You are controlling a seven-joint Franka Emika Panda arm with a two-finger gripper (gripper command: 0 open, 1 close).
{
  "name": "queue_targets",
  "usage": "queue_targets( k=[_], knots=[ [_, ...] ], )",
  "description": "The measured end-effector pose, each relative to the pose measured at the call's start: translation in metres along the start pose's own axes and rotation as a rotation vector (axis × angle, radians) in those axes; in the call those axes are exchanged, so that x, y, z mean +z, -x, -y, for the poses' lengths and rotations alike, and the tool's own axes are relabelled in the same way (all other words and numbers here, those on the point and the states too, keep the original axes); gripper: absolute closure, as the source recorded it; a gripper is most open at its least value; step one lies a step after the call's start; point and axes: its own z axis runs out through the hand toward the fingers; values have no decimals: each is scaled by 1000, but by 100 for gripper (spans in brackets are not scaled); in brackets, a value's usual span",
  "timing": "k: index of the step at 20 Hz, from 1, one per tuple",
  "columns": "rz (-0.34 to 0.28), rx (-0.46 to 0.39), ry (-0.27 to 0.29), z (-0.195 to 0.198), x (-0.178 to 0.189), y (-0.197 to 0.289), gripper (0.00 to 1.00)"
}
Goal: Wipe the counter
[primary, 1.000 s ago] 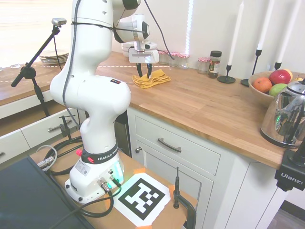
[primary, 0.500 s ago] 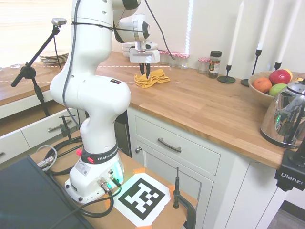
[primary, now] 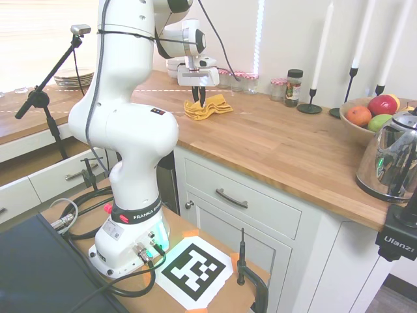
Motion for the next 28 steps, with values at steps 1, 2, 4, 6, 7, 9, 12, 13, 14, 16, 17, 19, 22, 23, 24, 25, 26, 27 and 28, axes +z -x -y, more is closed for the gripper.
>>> queue_targets(
  k=[1,2,4,6,7,9,12,13,14,16,17,19,22,23,24,25,26,27,28],
  knots=[
    [-1,2,-1,-1,0,-3,100],
    [-1,3,-1,-4,0,-7,100],
    [-1,7,-2,-11,1,-16,100],
    [0,14,-3,-24,2,-32,100],
    [2,18,-4,-33,2,-42,100],
    [8,27,-7,-53,1,-63,100],
    [18,41,-13,-88,-1,-95,100],
    [21,47,-16,-101,-1,-106,100],
    [25,51,-18,-112,-1,-116,100],
    [31,59,-21,-132,1,-135,100],
    [35,63,-23,-140,2,-142,100],
    [40,68,-27,-155,6,-155,100],
    [49,76,-33,-175,11,-171,100],
    [52,78,-36,-182,13,-177,100],
    [56,83,-39,-191,15,-183,100],
    [58,86,-42,-199,17,-189,100],
    [62,91,-46,-208,18,-196,100],
    [65,95,-49,-218,19,-204,100],
    [68,100,-50,-229,21,-212,100]
  ],
)
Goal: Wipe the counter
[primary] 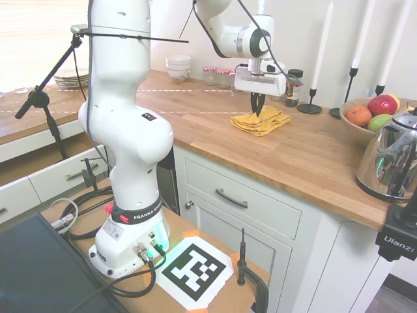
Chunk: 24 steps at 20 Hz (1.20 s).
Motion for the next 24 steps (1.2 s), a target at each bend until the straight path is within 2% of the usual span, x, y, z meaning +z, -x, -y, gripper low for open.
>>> queue_targets(
  k=[12,24],
  knots=[
    [43,68,-37,-123,16,-86,100],
    [50,118,-58,-180,25,-124,100]
  ],
)
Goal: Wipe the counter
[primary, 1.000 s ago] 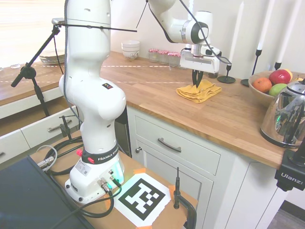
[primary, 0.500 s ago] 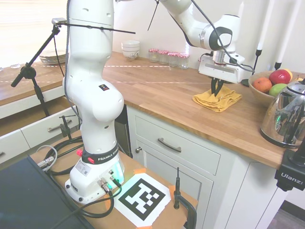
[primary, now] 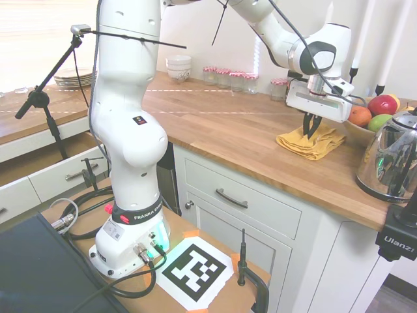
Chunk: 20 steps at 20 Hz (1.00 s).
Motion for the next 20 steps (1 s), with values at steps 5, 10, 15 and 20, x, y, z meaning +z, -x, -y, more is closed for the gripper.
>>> queue_targets(
  k=[5,10,15,20],
  knots=[
    [1,-20,0,11,0,5,100],
    [2,-55,6,52,3,29,100],
    [-12,-82,27,97,7,68,100],
    [-26,-104,41,138,9,115,100]
  ],
)
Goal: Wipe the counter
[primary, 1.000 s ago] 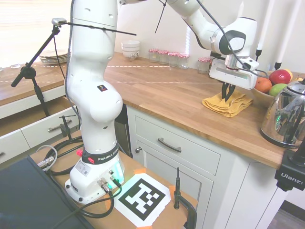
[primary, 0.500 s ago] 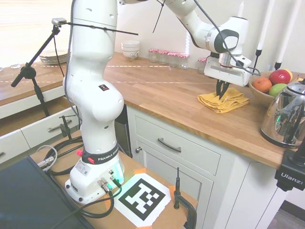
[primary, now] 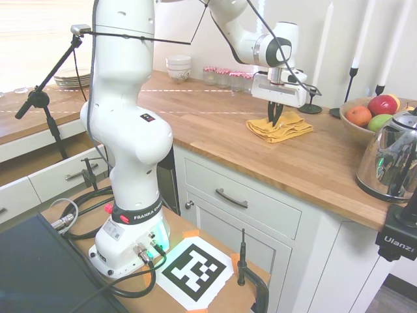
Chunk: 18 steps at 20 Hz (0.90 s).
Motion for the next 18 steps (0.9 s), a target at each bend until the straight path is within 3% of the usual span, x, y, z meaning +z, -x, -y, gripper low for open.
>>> queue_targets(
  k=[18],
  knots=[
    [-56,-58,6,143,2,170,100]
  ],
)
